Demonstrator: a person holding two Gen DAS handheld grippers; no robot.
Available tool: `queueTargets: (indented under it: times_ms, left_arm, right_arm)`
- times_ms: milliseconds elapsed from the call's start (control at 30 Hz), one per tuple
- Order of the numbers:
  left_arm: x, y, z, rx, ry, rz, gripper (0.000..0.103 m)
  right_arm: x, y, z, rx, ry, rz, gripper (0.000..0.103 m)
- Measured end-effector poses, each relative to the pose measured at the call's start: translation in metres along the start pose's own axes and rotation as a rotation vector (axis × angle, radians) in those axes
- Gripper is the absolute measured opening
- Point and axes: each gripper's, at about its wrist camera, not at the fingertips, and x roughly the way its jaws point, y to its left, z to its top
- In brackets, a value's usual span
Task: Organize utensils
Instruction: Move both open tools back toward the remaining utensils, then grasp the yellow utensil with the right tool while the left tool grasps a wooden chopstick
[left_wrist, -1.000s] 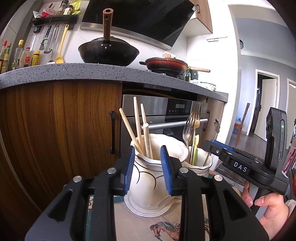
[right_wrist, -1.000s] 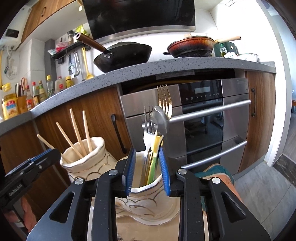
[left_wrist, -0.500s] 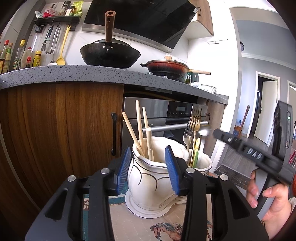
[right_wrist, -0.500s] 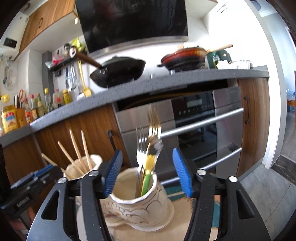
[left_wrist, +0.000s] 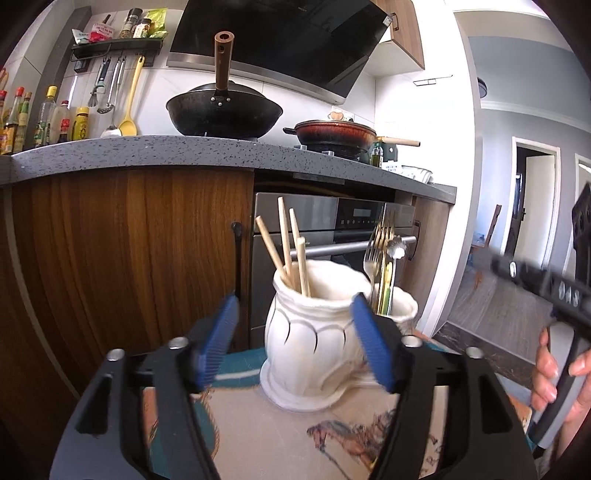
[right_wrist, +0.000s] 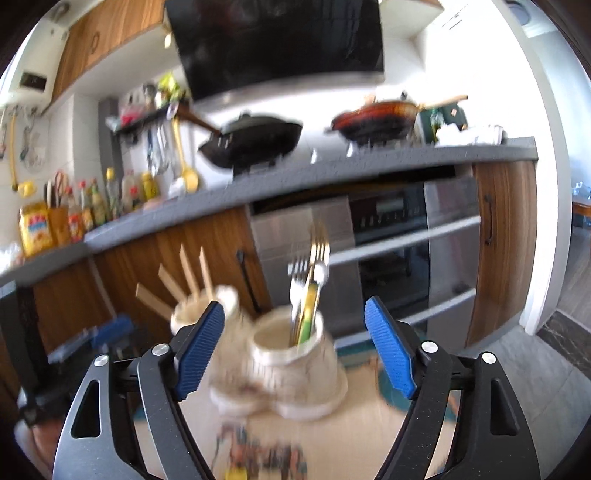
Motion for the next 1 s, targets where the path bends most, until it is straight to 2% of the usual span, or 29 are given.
queueTargets:
  times_ms: [100, 167, 233, 300, 500, 567, 633, 733, 1000]
  left_arm:
    - [-0.016, 0.001, -0.01, -0.016, -0.011, 0.015, 0.092]
    - [-0.025, 0.002, -0.018, -0.022, -0.01, 0.026, 0.097]
    - [-0.029, 0.003, -0.026, -0.025, 0.014, 0.032, 0.097]
    - [-0.03, 0.005, -0.032, -0.038, 0.045, 0.036, 0.097]
    - [-0.033, 0.007, -0.049, -0.035, 0.087, 0.053, 0.097]
    - [-0.031, 0.005, -0.051, -0.025, 0.096, 0.05, 0.097]
    - [-0.03, 0.002, -0.054, -0.01, 0.099, 0.047, 0.097]
    - [-0.028, -0.004, -0.056, 0.02, 0.112, 0.038, 0.097]
    - [-0.024, -0.006, -0.058, 0.037, 0.132, 0.02, 0.097]
  right_arm:
    - [-0.001, 0.008, -0.024, -0.035, 0.116, 0.005, 0.088]
    - [0.003, 0.017, -0.043, -0.087, 0.221, 0.009, 0.09]
    - [0.007, 0.03, -0.066, -0.165, 0.321, 0.003, 0.09]
    - [0.007, 0.038, -0.084, -0.211, 0.382, 0.012, 0.09]
    - [0.007, 0.058, -0.118, -0.283, 0.523, 0.079, 0.09]
    - [0.008, 0.061, -0.123, -0.29, 0.546, 0.088, 0.086]
    - [0.01, 0.062, -0.127, -0.289, 0.573, 0.088, 0.072]
    - [0.011, 0.064, -0.131, -0.297, 0.593, 0.08, 0.056]
    - [0.019, 0.069, -0.14, -0.334, 0.631, 0.096, 0.033]
